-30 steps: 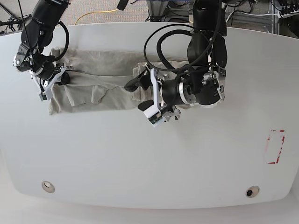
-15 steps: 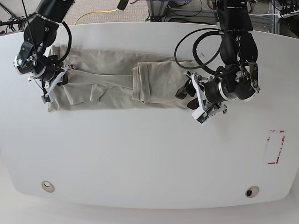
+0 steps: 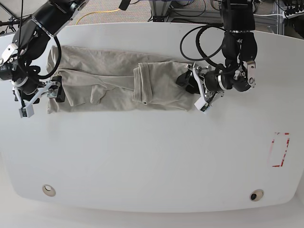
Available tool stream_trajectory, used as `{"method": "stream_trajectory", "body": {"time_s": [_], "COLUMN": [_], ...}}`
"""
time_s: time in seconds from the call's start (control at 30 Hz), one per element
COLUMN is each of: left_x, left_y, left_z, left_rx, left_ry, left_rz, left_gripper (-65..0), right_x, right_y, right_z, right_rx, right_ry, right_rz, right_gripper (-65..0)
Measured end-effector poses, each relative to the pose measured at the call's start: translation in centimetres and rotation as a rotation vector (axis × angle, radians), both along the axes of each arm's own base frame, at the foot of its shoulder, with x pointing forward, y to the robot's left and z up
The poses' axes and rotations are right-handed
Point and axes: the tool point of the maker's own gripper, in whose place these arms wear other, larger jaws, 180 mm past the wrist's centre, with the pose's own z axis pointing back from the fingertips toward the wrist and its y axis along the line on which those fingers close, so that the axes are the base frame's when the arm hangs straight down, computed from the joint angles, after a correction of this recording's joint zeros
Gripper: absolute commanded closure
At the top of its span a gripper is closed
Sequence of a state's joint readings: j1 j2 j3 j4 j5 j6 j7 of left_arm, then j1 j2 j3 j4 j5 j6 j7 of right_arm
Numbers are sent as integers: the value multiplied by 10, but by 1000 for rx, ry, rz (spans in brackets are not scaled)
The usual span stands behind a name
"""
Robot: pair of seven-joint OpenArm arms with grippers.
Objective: Fold the T-shirt properly
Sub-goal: 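Regrasp the strip ends with both grippers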
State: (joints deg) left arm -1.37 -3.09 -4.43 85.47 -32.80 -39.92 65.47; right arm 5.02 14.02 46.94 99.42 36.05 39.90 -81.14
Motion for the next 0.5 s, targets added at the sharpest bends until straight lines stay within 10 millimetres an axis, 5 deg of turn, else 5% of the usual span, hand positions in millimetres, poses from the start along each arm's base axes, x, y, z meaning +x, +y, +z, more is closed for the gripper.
{"method": "stream_trajectory", "body": {"time_s": [0.3,0.5], "left_x": [1,1], "left_y": [8,9], "left_z": [-1,-1], "left_rx": [13,13], "left_ry": [-1,-1], "left_rz": [5,7], "left_gripper": [-264,-264], "right_x": [-11,-38], "right_y": [-45,-60], "right_z": [-22,-51], "right_rx": [346,388], "right_ry": [-28,74], "right_rz": [-112,-169], "right_gripper": [-626,-626]}}
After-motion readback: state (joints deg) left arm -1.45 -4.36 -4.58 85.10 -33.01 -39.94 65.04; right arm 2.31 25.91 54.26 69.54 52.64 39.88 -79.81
